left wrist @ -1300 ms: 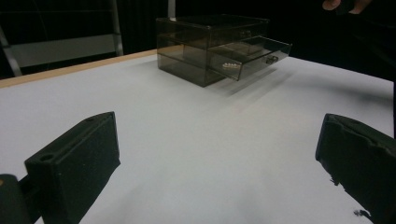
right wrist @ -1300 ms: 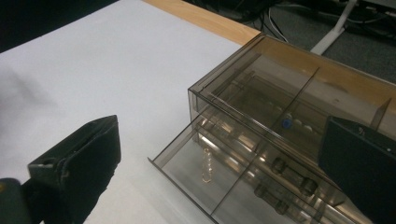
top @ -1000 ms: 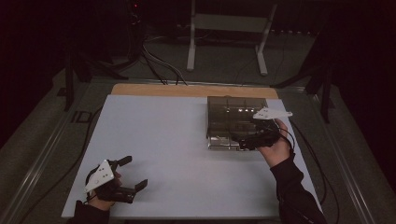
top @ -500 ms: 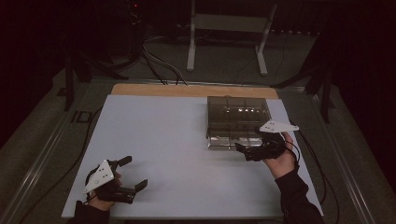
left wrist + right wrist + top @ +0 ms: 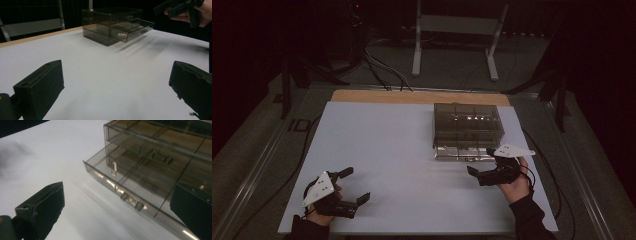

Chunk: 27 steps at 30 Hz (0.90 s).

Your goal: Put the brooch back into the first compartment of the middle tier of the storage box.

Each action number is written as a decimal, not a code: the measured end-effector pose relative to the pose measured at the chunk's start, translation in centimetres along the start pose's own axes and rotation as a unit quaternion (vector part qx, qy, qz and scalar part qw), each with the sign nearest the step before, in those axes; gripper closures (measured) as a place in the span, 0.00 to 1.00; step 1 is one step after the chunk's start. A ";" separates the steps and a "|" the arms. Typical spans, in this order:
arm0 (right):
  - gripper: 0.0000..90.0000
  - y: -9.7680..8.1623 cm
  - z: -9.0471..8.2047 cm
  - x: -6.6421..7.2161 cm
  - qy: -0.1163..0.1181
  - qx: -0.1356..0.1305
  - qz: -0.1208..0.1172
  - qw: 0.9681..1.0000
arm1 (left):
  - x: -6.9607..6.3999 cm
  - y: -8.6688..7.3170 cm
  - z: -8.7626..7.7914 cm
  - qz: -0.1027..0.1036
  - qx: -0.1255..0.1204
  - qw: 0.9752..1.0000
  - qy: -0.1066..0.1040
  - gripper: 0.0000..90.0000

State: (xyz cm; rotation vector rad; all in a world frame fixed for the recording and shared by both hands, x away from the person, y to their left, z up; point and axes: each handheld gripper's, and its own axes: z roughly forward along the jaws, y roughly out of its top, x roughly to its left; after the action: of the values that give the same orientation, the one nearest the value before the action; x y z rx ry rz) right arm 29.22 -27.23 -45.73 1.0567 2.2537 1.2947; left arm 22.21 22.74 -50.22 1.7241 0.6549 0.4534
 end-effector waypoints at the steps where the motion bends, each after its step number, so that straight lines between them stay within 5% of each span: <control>1: 0.00 -0.3 0.0 0.0 0.001 0.000 0.001 1.000 | 0.0 0.0 0.0 0.000 -0.001 1.000 -0.001 0.00; 7: 0.00 -2.1 -0.2 0.1 -0.001 0.002 -0.007 1.000 | 0.0 0.0 0.0 -0.001 -0.001 1.000 -0.003 0.00; 27: 0.00 -6.8 -1.8 -1.0 -0.020 0.034 0.021 0.999 | -0.1 0.0 -0.1 0.001 0.001 1.000 -0.003 0.00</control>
State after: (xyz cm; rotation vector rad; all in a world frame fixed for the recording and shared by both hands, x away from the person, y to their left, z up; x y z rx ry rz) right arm 25.85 -31.14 -50.61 1.1482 2.2722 1.2097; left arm 22.10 22.76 -50.20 1.7269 0.6494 0.4494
